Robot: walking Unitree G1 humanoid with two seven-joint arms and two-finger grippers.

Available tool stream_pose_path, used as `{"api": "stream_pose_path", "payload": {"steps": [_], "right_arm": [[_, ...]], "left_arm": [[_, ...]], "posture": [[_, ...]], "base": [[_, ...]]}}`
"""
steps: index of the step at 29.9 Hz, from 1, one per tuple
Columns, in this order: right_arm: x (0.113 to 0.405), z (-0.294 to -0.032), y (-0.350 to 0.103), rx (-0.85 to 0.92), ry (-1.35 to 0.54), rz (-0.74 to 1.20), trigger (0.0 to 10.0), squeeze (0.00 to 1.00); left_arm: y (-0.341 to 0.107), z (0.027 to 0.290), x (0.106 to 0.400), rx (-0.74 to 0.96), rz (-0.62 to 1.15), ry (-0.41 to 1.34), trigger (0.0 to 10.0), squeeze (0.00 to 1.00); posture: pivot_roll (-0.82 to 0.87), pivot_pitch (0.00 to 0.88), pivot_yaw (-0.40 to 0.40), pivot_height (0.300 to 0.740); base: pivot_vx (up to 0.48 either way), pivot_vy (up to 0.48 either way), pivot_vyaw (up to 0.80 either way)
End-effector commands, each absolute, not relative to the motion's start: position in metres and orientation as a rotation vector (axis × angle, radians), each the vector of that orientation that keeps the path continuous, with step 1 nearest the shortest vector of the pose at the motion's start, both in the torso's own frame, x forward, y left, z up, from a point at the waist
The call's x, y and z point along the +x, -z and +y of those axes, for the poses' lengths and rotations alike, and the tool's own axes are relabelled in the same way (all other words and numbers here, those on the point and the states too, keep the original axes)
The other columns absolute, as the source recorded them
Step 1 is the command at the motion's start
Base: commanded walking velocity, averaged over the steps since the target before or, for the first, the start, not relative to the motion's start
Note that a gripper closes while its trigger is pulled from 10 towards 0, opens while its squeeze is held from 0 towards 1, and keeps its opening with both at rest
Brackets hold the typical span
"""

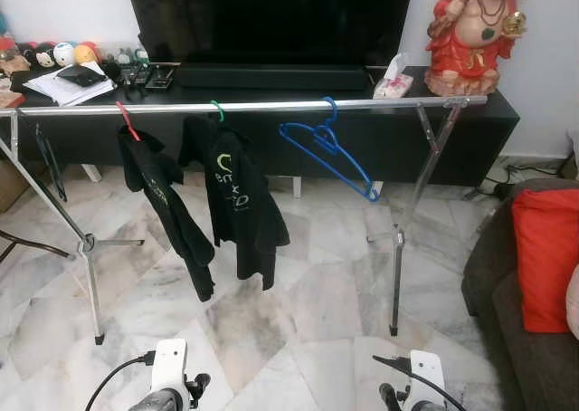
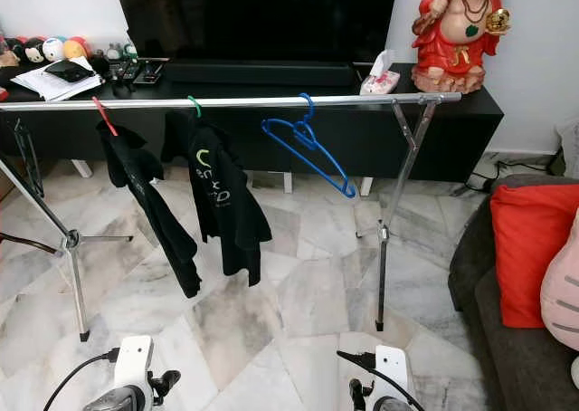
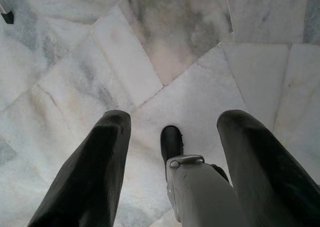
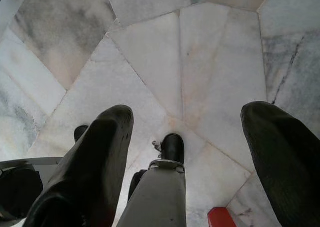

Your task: Hang hanger

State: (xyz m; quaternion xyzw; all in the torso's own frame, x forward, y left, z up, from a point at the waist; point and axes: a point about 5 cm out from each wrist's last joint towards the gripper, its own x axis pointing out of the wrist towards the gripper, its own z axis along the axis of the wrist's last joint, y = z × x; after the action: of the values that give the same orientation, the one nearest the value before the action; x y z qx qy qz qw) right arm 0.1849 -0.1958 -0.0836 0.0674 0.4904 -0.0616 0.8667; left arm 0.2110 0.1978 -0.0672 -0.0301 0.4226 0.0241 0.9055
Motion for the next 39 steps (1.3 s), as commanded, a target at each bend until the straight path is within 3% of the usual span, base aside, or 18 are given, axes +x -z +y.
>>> {"api": "stream_pose_path", "payload": {"steps": [1,19,22,32,39], "right_arm": [[0.149,-0.274,0.077,0.044,0.115,1.063,10.0,0.0],[0.149,-0.274,0.077,0.044,0.115,1.063,10.0,0.0],[0.166,-0.258,0.075,0.089,0.086,1.025,10.0,0.0],[0.165,-0.259,0.076,0.096,0.072,1.028,10.0,0.0],[0.163,-0.256,0.077,0.126,0.087,1.024,10.0,0.0]], "left_arm": [[0.099,0.238,0.117,0.02,1.1,-0.123,10.0,0.0],[0.099,0.238,0.117,0.02,1.1,-0.123,10.0,0.0],[0.094,0.241,0.129,0.055,1.055,-0.089,10.0,0.0],[0.093,0.242,0.129,0.069,1.042,-0.074,10.0,0.0],[0.085,0.249,0.135,0.098,0.877,-0.17,10.0,0.0]], "posture": [[-0.02,0.0,-0.065,0.74],[-0.02,0.0,-0.065,0.74],[-0.02,0.0,-0.051,0.74],[-0.01,0.0,-0.048,0.74],[-0.01,0.0,-0.024,0.74]], "base": [[0.0,0.0,0.0],[0.0,0.0,0.0],[0.0,0.0,0.0],[0.0,0.0,0.0],[0.0,0.0,0.0]]}}
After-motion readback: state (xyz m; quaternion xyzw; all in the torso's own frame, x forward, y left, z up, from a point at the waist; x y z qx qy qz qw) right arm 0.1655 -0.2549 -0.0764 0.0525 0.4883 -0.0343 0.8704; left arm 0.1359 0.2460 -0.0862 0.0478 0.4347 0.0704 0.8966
